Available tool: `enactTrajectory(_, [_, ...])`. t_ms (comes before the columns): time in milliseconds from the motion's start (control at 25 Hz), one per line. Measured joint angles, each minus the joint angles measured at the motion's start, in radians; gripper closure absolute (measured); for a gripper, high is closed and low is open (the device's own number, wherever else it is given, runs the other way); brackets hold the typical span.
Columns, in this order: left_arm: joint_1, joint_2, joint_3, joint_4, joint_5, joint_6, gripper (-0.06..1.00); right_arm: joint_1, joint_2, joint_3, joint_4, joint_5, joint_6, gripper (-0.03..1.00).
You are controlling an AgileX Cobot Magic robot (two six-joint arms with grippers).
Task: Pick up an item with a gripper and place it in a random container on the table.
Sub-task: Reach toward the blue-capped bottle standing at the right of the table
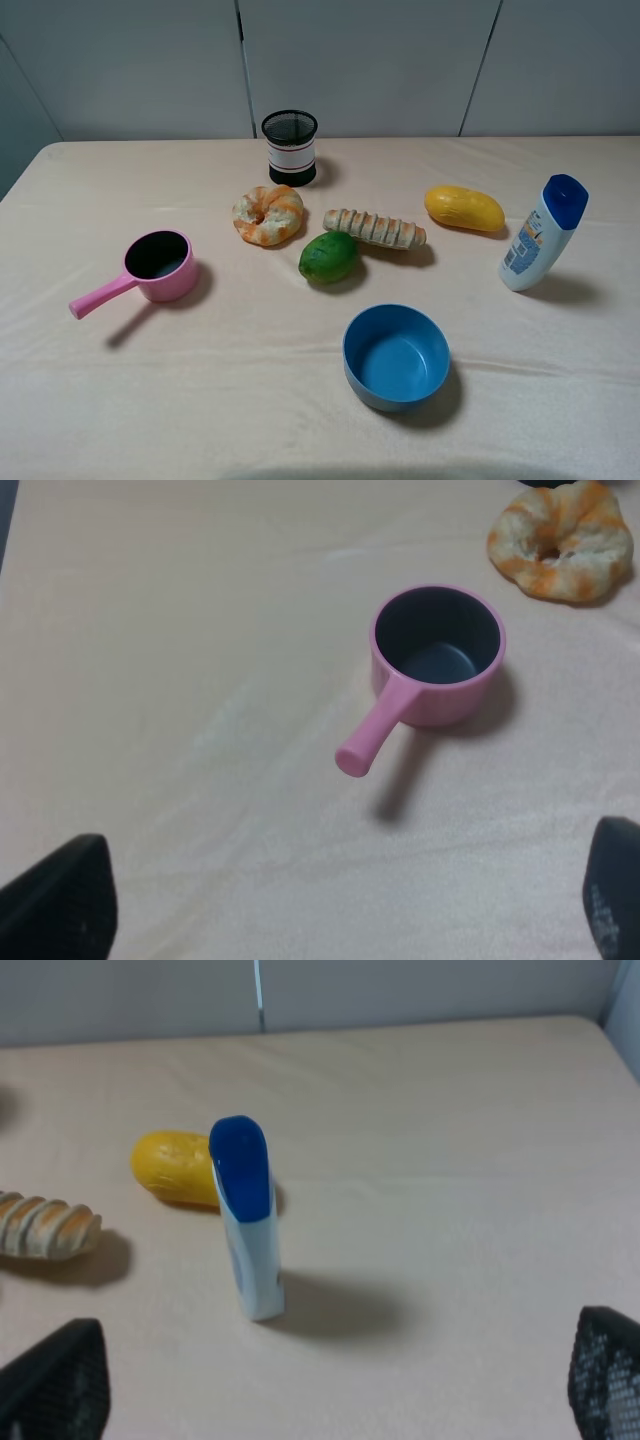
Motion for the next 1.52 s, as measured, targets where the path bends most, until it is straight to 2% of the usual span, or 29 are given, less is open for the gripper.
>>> enactTrajectory(200, [0.000,0.000,0.000,0.000,0.000,0.000,0.00,0.000,0.220,-0.112,0.000,-0.001,0.000,0.27])
enactTrajectory(480, [0.000,0.000,0.000,0.000,0.000,0.000,0.00,0.000,0.522,-0.255,0.005,-0.001,-0.070,0.27])
enactTrajectory(760, [0.000,0.000,0.000,0.000,0.000,0.000,0.00,0.001,0.760,-0.367,0.051,0.036,-0.124,0.27])
enactTrajectory(960, [0.000,0.000,0.000,0.000,0.000,0.000,0.00,0.066,0.878,-0.436,0.056,0.043,-0.168,0.27])
enactTrajectory(1160, [0.000,0.000,0.000,0.000,0.000,0.000,0.00,0.116,1.011,-0.477,0.057,0.075,-0.183,0.27])
enactTrajectory(1520, [0.000,0.000,0.000,0.000,0.000,0.000,0.00,0.116,1.193,-0.483,0.022,0.088,-0.189,0.27])
